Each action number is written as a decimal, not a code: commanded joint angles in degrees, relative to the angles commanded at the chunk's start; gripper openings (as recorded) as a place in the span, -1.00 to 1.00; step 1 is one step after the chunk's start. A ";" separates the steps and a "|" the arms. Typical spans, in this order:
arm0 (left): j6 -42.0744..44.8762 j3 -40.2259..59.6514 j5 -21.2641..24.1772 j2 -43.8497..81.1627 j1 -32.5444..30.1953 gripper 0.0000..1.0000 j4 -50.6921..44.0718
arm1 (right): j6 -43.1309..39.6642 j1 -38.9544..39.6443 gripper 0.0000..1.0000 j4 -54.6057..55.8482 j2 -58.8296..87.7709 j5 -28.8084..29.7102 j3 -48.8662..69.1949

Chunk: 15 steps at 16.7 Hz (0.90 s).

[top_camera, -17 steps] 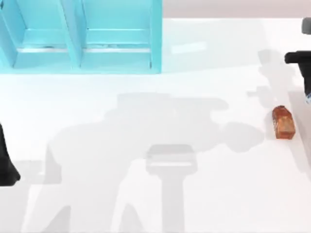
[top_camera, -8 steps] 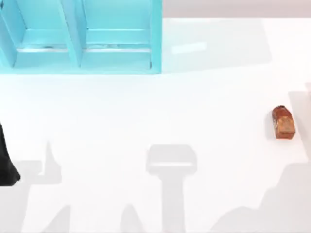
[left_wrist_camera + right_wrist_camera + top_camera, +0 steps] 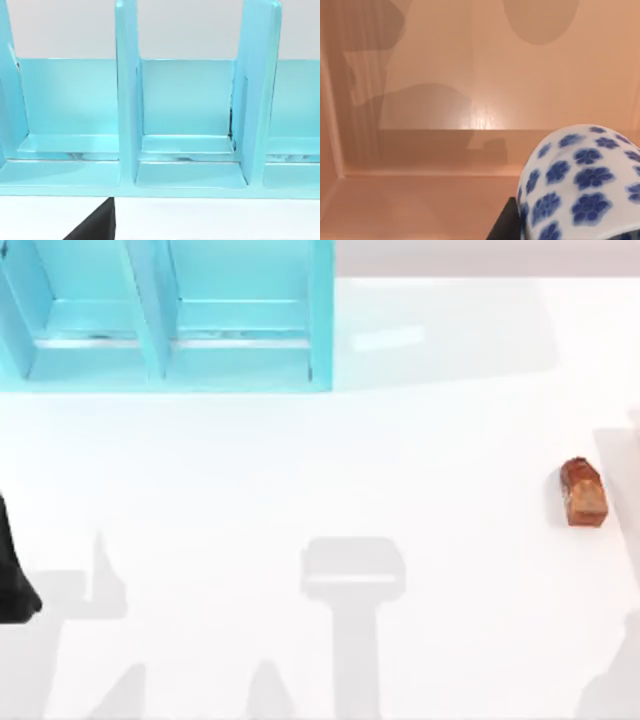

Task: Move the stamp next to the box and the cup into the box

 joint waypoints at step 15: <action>0.00 0.00 0.00 0.00 0.00 1.00 0.00 | 0.23 0.14 -1.00 14.87 3.01 0.00 -11.07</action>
